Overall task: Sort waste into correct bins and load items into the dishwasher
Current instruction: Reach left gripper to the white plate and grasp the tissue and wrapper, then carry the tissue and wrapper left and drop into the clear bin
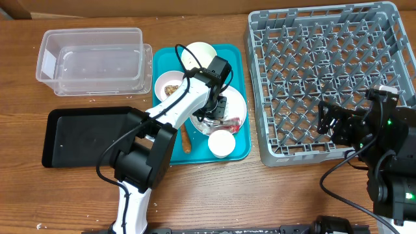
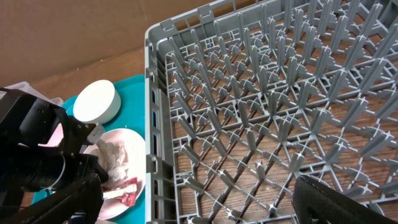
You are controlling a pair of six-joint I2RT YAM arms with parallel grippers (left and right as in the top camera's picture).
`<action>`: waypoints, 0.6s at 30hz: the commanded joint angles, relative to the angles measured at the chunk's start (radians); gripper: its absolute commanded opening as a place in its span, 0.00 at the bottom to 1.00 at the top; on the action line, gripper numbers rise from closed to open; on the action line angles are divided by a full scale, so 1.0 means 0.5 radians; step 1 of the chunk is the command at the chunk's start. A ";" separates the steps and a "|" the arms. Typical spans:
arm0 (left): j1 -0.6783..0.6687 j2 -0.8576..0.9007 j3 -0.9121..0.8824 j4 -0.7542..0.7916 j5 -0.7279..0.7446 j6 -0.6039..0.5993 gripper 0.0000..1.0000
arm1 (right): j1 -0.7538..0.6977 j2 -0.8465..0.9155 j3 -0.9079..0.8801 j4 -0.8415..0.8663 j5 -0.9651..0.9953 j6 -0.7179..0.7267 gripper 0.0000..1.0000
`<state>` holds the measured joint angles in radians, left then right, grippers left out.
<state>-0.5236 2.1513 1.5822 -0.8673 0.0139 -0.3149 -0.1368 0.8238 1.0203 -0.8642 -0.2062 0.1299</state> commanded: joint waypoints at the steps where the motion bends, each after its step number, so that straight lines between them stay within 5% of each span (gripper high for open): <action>1: -0.012 0.092 0.034 -0.026 0.086 0.025 0.04 | -0.006 -0.018 0.057 0.008 -0.011 -0.007 1.00; 11: 0.078 0.088 0.988 -0.759 0.197 0.229 0.04 | -0.006 -0.018 0.057 0.005 -0.011 -0.007 1.00; 18: 0.479 0.088 1.704 -1.028 0.057 0.278 0.04 | -0.006 -0.018 0.057 0.003 -0.011 0.002 1.00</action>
<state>-0.4099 2.2086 2.3287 -1.3544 0.0990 -0.2070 -0.1368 0.8238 1.0210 -0.8669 -0.2062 0.1295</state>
